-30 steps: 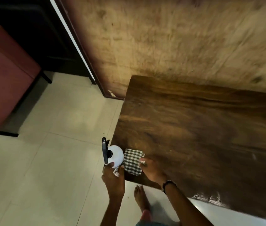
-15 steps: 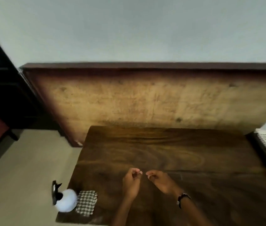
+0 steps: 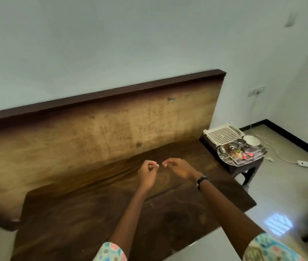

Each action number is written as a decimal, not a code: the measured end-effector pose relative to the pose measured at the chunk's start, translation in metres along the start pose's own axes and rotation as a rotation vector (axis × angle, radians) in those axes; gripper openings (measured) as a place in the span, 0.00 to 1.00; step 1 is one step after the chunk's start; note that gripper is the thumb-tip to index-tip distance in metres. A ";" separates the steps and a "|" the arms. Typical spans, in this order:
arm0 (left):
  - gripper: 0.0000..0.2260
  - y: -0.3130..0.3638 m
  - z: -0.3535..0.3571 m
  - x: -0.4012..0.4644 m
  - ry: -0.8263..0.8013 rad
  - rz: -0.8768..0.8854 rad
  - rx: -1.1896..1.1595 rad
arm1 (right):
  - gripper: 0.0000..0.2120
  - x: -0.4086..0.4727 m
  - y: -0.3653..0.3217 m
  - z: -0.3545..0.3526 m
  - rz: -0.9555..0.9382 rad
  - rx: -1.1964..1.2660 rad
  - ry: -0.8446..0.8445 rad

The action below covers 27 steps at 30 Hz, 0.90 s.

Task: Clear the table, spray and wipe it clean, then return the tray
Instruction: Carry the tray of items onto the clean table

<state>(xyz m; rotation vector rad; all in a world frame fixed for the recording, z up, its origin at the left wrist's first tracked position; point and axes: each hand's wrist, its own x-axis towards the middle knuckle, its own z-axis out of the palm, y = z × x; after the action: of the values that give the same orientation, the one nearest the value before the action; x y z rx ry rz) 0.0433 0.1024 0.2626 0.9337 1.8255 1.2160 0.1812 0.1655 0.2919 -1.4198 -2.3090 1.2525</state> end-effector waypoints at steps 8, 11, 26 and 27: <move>0.02 0.054 0.080 0.041 -0.161 0.055 0.029 | 0.13 0.008 0.047 -0.091 0.092 0.079 0.206; 0.04 0.068 0.114 0.048 -0.229 0.068 0.022 | 0.13 0.012 0.074 -0.115 0.124 0.103 0.254; 0.09 0.079 0.391 0.108 -0.280 -0.125 -0.071 | 0.11 0.074 0.345 -0.290 0.298 -0.020 0.365; 0.10 0.074 0.409 0.112 -0.282 -0.170 -0.080 | 0.11 0.076 0.368 -0.300 0.329 -0.018 0.374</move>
<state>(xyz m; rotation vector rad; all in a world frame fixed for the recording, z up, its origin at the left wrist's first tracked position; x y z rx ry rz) 0.3602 0.3870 0.1988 0.8401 1.5869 0.9907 0.5403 0.4712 0.1986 -1.9098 -1.8986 0.9312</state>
